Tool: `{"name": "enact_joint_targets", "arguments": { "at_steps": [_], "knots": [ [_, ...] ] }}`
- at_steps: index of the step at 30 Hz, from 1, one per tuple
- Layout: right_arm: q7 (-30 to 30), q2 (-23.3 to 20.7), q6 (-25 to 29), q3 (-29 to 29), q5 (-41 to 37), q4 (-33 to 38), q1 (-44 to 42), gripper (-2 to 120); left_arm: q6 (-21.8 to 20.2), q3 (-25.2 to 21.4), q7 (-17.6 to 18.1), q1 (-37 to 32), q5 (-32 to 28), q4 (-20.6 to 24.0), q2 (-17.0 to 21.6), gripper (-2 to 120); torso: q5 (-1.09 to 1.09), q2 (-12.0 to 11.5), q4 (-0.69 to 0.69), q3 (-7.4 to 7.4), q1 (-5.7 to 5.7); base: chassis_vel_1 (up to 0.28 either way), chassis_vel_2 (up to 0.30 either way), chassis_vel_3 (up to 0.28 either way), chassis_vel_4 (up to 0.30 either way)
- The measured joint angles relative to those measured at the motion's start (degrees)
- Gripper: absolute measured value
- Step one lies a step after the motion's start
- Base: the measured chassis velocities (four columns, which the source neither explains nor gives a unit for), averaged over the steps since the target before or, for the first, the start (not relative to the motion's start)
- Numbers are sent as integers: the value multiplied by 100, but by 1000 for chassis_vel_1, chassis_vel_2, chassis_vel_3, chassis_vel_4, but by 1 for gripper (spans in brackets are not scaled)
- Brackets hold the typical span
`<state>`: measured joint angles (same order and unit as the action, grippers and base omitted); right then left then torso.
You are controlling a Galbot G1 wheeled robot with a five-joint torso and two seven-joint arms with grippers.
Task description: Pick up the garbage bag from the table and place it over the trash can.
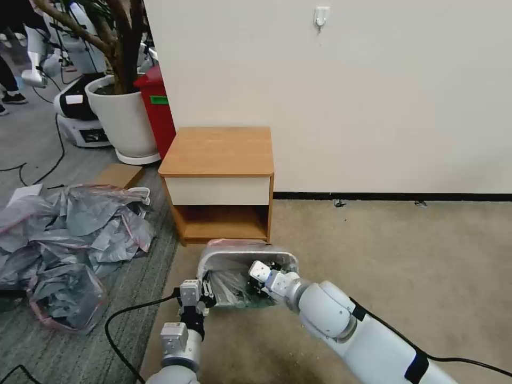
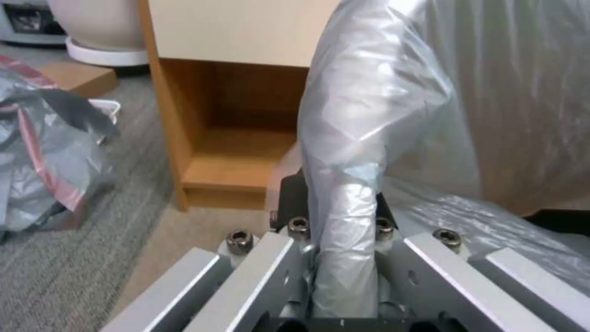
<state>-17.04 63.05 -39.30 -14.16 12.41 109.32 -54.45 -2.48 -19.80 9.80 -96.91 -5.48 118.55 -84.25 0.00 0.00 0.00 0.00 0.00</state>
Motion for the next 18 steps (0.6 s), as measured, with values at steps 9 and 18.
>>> {"name": "enact_joint_targets", "arguments": {
  "at_steps": [9, 18],
  "knots": [
    [-156, -52, 133, -250, 296, -294, 237, 0, -14, 8, 1, 25, -9, 17, -21, 1, 0, 0, 0, 0, 0, 0, 0, 0, 0],
    [-234, -10, 255, -487, 570, -732, 508, 0, -22, 48, 1, 55, -25, 30, -59, 1, 0, 0, 0, 0, 0, 0, 0, 0, 0]
  ]
}}
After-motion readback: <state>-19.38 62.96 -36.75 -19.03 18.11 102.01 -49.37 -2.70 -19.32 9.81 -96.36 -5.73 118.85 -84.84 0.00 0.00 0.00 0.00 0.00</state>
